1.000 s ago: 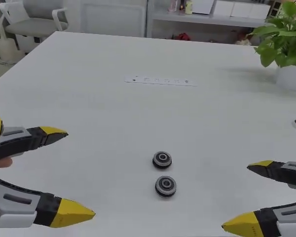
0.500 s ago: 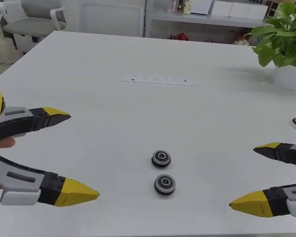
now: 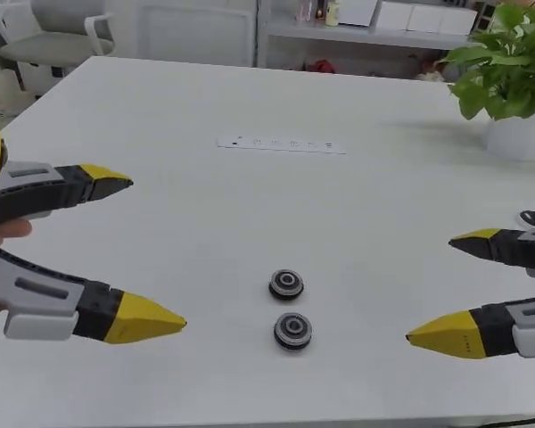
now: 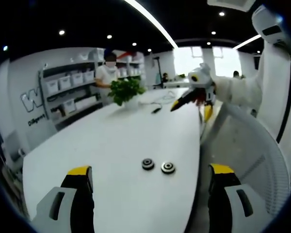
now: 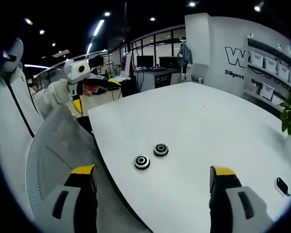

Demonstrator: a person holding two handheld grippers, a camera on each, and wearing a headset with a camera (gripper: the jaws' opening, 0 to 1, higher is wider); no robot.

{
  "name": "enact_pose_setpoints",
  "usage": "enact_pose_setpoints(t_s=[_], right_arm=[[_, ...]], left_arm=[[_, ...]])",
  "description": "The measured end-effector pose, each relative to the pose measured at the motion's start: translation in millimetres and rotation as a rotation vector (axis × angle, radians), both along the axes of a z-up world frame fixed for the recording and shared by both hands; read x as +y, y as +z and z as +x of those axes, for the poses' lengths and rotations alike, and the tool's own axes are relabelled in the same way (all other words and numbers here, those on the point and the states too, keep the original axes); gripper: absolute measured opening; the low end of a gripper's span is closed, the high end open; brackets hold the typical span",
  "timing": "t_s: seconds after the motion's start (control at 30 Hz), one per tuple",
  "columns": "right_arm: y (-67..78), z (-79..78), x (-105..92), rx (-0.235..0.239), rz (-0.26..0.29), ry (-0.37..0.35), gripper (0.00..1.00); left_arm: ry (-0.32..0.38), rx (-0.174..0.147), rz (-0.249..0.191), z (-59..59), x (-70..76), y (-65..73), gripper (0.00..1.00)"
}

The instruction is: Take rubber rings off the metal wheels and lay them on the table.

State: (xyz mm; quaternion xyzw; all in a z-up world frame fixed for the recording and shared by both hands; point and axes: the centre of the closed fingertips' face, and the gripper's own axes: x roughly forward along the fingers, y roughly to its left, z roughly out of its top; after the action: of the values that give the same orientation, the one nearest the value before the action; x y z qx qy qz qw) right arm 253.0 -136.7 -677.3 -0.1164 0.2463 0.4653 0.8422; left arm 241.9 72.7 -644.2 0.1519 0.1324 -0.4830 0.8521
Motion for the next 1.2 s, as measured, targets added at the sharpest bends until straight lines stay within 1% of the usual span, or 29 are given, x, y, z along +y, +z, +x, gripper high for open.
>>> enact_pose_setpoints(t_s=[0.1, 0.2, 0.37, 0.5, 0.6, 0.8, 0.83, 0.87, 0.9, 0.93, 0.97, 1.03, 1.1, 1.17, 1.2], right_arm=[[8.8, 4.8, 3.1, -0.018, 0.012, 0.004, 0.93], [13.7, 7.6, 4.4, -0.031, 0.015, 0.008, 0.93], [19.3, 11.8, 5.8, -0.041, 0.018, 0.015, 0.92], [26.1, 17.1, 8.8, -0.052, 0.03, 0.019, 0.92], [35.3, 22.1, 15.2, -0.073, 0.047, 0.029, 0.92], [45.7, 28.3, 26.5, -0.094, 0.065, 0.056, 0.91], [47.8, 29.4, 28.2, -0.092, 0.072, 0.064, 0.9], [49.9, 30.7, 28.9, -0.091, 0.079, 0.065, 0.9], [55.4, 34.3, 30.1, -0.098, 0.096, 0.062, 0.89], [57.7, 35.8, 30.7, -0.103, 0.101, 0.061, 0.89], [64.7, 39.4, 33.5, -0.122, 0.121, 0.063, 0.89], [73.5, 43.4, 38.8, -0.135, 0.146, 0.072, 0.9], [77.7, 47.6, 44.5, -0.145, 0.162, 0.084, 0.91], [78.1, 51.7, 48.6, -0.143, 0.172, 0.089, 0.91], [78.1, 50.7, 54.5, -0.142, 0.183, 0.096, 0.91]], left_arm=[[-0.011, -0.014, 0.0, 1.4, -2.8, 5.6, 1.0], [-0.015, -0.019, -0.004, 1.8, -4.1, 7.9, 1.0], [-0.02, -0.016, 0.006, 1.9, -4.7, 7.2, 1.0], [-0.024, -0.022, 0.002, 3.8, -7.1, 11.2, 1.0], [-0.034, -0.031, 0.004, 7.2, -11.0, 17.2, 1.0], [-0.058, -0.055, 0.003, 13.6, -20.5, 28.8, 1.0], [-0.062, -0.057, 0.002, 14.6, -22.1, 30.8, 1.0], [-0.07, -0.068, -0.006, 16.5, -25.2, 35.7, 1.0], [-0.073, -0.076, -0.016, 18.4, -27.3, 39.4, 1.0], [-0.076, -0.083, -0.023, 20.5, -29.2, 42.2, 1.0], [-0.079, -0.087, -0.03, 23.5, -31.5, 44.9, 1.0], [-0.085, -0.091, -0.033, 27.4, -35.7, 46.7, 1.0], [-0.101, -0.095, -0.031, 29.2, -40.4, 46.5, 1.0], [-0.117, -0.094, -0.037, 30.5, -44.4, 45.4, 1.0], [-0.133, -0.093, -0.043, 31.4, -47.5, 44.0, 1.0]])
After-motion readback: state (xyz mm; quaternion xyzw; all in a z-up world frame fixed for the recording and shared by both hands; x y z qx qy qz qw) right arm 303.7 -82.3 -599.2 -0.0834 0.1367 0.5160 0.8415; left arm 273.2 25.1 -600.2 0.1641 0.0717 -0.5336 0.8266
